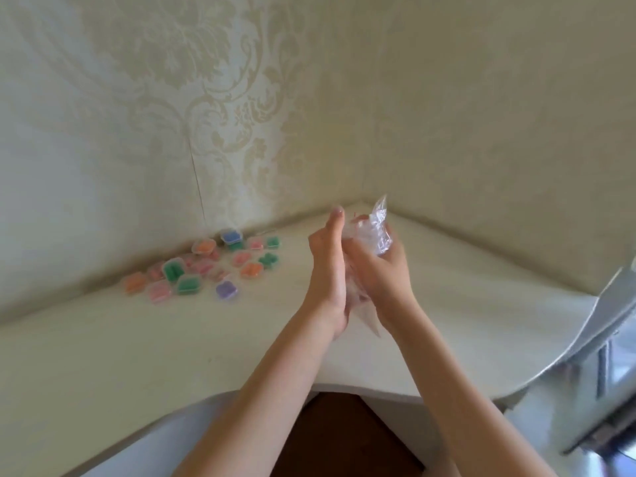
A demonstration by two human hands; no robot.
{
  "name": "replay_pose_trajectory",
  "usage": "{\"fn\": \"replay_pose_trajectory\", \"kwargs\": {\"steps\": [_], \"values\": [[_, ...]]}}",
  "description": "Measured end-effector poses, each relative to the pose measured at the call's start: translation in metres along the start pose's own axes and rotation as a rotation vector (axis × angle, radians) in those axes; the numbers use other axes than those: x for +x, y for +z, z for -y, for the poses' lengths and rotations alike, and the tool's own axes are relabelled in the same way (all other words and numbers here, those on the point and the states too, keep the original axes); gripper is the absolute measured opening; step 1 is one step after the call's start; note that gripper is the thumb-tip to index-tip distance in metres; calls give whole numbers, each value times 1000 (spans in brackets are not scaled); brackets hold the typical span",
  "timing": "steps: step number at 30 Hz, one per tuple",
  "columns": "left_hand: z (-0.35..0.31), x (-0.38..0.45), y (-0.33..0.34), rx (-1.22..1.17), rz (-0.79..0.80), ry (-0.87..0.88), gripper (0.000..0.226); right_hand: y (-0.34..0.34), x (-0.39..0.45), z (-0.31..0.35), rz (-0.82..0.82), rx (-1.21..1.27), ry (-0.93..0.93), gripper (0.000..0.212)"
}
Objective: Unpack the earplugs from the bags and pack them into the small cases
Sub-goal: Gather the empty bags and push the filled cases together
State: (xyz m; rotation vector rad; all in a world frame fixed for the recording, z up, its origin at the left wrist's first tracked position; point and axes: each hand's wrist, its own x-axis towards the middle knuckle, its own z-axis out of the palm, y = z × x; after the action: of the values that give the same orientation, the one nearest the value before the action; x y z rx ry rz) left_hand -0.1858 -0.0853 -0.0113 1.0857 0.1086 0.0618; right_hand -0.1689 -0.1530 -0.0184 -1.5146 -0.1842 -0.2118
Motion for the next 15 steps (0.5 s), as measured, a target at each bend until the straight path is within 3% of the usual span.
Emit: {"fn": "replay_pose_trajectory", "kwargs": {"steps": [4,7,11,15], "values": [[34,-15,43,-22,-31,25,80,-41,-34,0,-85,-313,-149,30],[63,-32,70,-159,117,-55,71,-85,-65,-6,-183,-551,-244,25],[101,-61,107,-176,279,-185,48,-146,-115,-13,-198,-570,-269,40],[152,-97,144,-28,205,-351,60,-198,-163,-31,-376,-346,-192,47]]}}
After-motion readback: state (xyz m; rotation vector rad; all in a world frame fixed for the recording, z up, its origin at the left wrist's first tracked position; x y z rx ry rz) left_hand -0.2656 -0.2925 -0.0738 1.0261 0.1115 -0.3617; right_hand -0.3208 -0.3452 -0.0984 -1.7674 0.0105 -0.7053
